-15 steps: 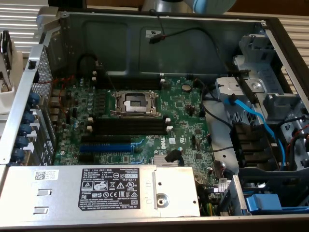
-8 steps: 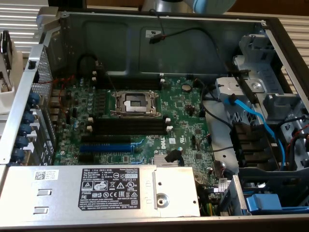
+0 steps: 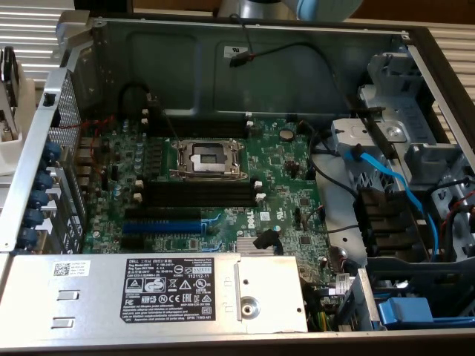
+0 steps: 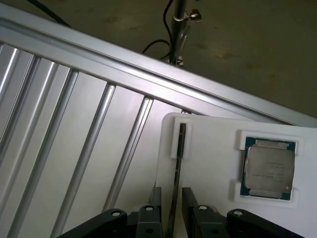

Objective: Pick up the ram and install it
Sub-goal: 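Pick up the ram and move it above insertion slot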

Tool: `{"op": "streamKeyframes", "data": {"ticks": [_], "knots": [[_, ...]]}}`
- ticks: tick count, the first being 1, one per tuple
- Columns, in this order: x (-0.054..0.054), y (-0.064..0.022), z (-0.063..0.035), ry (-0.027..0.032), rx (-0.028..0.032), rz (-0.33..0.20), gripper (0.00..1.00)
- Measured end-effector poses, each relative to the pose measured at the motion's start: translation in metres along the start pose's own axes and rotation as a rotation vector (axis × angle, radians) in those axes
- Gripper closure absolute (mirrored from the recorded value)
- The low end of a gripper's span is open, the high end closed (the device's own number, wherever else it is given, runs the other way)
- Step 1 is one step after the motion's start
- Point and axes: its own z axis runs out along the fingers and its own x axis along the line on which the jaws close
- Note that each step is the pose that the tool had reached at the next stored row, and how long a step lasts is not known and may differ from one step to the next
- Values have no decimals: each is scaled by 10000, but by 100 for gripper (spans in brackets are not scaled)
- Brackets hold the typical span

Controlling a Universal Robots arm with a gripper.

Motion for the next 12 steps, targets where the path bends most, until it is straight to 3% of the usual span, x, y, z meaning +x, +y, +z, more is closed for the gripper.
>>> {"op": "streamKeyframes", "data": {"ticks": [12], "knots": [[-17,-35,8,8,-3,-1,69]]}}
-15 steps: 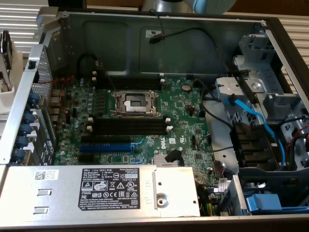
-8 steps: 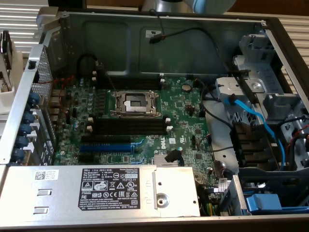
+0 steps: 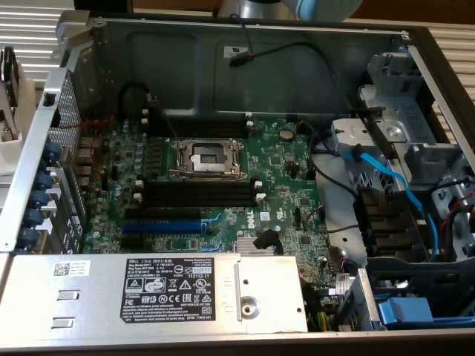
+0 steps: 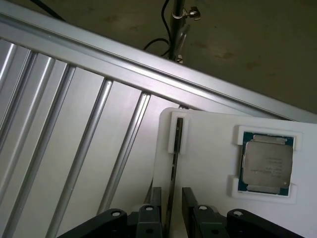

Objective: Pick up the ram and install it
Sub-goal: 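Pick up the ram and move it above insertion slot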

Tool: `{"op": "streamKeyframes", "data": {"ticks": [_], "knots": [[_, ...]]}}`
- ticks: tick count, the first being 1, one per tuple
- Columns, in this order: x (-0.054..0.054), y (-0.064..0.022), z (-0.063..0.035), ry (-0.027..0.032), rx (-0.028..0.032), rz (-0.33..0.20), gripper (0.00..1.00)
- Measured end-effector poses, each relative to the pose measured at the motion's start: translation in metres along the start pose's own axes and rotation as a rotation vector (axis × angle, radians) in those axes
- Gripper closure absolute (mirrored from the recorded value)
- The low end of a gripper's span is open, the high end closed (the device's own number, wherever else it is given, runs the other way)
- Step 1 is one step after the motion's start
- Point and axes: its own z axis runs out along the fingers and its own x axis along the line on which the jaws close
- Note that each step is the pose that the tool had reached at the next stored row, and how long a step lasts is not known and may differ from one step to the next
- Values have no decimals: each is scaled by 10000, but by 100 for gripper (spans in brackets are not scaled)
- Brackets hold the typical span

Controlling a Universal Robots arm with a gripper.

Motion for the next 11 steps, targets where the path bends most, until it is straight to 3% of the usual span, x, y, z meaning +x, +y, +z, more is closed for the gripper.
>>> {"op": "streamKeyframes", "data": {"ticks": [11], "knots": [[0,-1,9,0,0,0,71]]}}
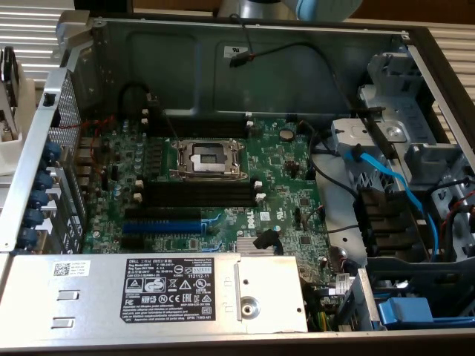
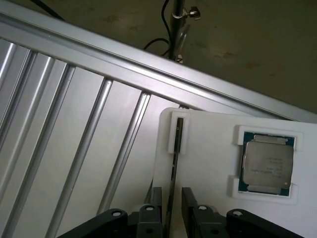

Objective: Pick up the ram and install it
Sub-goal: 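Pick up the ram and move it above insertion slot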

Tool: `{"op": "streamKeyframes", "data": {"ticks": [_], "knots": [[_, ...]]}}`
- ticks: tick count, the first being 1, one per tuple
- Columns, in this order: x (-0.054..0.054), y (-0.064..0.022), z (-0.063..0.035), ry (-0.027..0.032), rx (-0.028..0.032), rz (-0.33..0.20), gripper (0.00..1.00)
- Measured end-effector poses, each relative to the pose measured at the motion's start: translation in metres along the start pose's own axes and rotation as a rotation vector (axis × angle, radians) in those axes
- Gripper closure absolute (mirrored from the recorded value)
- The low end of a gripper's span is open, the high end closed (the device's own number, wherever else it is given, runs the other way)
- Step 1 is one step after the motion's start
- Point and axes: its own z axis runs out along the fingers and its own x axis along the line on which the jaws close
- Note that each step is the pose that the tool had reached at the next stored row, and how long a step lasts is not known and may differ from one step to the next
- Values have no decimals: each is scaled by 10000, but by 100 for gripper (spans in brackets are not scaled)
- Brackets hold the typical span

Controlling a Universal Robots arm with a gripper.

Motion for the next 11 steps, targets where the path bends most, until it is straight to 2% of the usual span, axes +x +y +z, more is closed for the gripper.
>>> {"op": "streamKeyframes", "data": {"ticks": [2,3,11], "knots": [[0,0,0,0,0,0,71],[0,0,0,0,0,0,79],[0,-1,16,3,6,-1,79]]}}
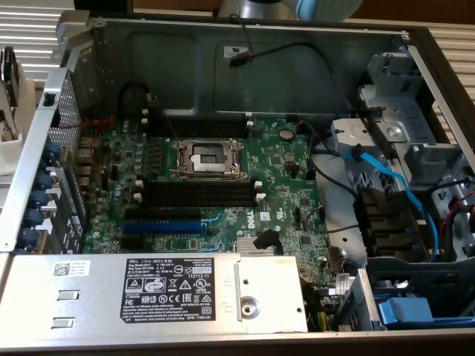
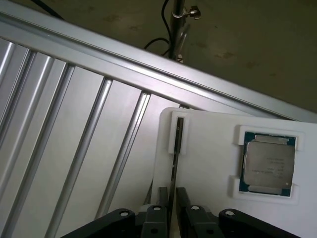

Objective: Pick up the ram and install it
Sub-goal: 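Pick up the ram and move it above insertion slot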

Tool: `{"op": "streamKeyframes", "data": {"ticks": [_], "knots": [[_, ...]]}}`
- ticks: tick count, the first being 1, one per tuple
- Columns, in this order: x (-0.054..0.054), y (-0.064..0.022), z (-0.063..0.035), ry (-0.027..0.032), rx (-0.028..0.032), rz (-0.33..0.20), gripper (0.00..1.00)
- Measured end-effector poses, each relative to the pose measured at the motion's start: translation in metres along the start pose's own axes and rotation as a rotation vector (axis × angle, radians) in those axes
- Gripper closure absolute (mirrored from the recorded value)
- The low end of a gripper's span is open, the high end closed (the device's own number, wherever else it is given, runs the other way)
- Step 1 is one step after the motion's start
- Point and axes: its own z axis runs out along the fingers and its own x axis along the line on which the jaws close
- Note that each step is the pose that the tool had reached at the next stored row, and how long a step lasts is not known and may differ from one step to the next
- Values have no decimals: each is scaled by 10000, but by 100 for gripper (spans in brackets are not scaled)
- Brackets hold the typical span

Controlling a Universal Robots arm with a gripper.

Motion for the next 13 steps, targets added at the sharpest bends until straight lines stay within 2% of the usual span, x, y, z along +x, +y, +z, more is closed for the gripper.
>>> {"op": "streamKeyframes", "data": {"ticks": [7,9,10,13], "knots": [[-2,-1,4,0,5,0,79],[-4,-2,5,0,5,0,81],[-5,-2,4,1,3,0,87],[-5,-2,3,1,1,1,88]]}}
